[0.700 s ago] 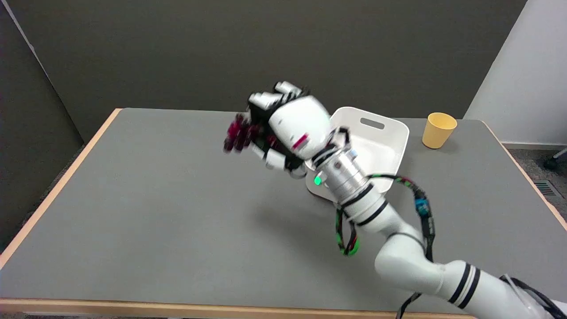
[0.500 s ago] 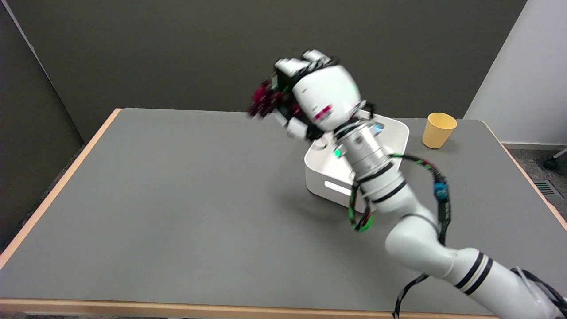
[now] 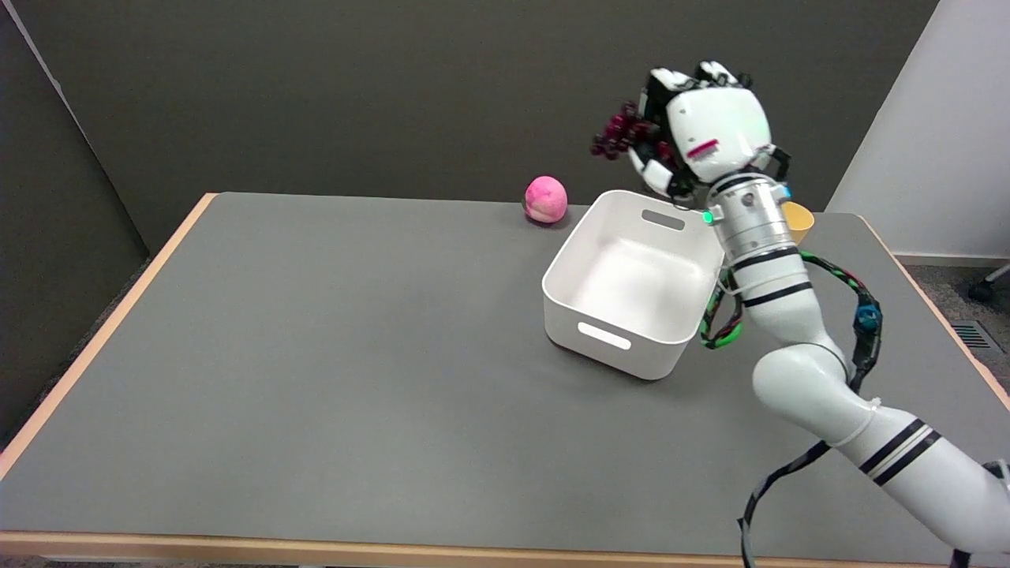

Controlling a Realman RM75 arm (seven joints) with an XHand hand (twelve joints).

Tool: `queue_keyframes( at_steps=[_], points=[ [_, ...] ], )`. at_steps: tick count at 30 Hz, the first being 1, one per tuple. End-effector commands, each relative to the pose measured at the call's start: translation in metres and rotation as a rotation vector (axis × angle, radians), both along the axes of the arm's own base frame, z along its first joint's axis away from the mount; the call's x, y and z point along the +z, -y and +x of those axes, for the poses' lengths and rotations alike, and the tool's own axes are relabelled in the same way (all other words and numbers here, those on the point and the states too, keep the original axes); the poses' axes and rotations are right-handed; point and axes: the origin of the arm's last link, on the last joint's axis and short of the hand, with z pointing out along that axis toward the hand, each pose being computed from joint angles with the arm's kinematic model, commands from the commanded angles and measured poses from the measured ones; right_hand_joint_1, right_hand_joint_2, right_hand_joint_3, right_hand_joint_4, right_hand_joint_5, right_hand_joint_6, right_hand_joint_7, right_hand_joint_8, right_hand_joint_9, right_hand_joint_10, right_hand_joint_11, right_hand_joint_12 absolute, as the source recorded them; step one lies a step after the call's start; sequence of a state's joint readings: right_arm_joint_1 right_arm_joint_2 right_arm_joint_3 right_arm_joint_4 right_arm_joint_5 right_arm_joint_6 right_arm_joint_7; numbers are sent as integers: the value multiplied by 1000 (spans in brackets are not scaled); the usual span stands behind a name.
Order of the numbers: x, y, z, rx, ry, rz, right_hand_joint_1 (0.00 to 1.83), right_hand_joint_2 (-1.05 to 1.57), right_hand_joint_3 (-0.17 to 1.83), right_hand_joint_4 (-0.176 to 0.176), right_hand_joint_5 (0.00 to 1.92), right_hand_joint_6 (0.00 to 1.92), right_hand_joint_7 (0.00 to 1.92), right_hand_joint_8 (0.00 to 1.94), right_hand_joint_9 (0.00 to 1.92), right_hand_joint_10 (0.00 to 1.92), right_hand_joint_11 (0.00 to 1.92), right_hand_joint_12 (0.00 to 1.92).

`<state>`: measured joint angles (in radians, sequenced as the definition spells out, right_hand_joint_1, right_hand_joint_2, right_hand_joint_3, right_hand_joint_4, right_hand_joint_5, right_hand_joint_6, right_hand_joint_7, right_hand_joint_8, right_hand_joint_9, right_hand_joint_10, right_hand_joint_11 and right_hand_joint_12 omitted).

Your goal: Place the grape into the white box.

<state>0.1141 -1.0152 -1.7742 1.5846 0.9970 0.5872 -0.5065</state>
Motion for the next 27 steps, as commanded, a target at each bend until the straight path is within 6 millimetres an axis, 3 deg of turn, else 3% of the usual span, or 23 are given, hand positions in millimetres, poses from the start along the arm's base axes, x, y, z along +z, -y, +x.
queue_keyframes(
  at_steps=[1, 5, 11, 12, 14, 16, 18, 19, 23, 27],
  points=[
    [69, -11, -89, -244, 75, -221, 1159, 1105, 442, -176, 610, 1594, 667, 1634, 837, 1787, 432, 1921],
    [44, -18, -107, -272, 72, -168, 1159, 1105, 442, -176, 610, 1594, 667, 1633, 837, 1784, 430, 1921],
    [17, -27, -102, -242, 93, -83, 1161, 1103, 437, -176, 616, 1584, 671, 1623, 840, 1755, 439, 1921],
    [15, -29, -100, -230, 112, -72, 1135, 1076, 468, -167, 612, 1542, 685, 1596, 845, 1732, 402, 1921],
    [16, -32, -98, -210, 159, -57, 808, 767, 883, -63, 497, 1136, 794, 1367, 835, 1609, 201, 1921],
    [23, -33, -97, -188, 216, -47, 664, 755, 922, -21, 321, 650, 626, 859, 682, 1322, 326, 1921],
    [30, -35, -97, -165, 268, -40, 415, 634, 845, 41, 60, 197, 123, 162, 135, 638, 92, 1372],
    [33, -36, -96, -150, 291, -36, 356, 592, 827, 52, -1, 71, -1, -1, -1, 421, 21, 1208],
    [40, -43, -89, -71, 385, -10, 338, 531, 849, 33, -1, -1, -1, -1, -1, -1, -1, 918],
    [44, -57, -79, 27, 496, 42, 345, 525, 819, 32, -1, -1, -1, -1, -1, -1, -1, 724]
  ],
)
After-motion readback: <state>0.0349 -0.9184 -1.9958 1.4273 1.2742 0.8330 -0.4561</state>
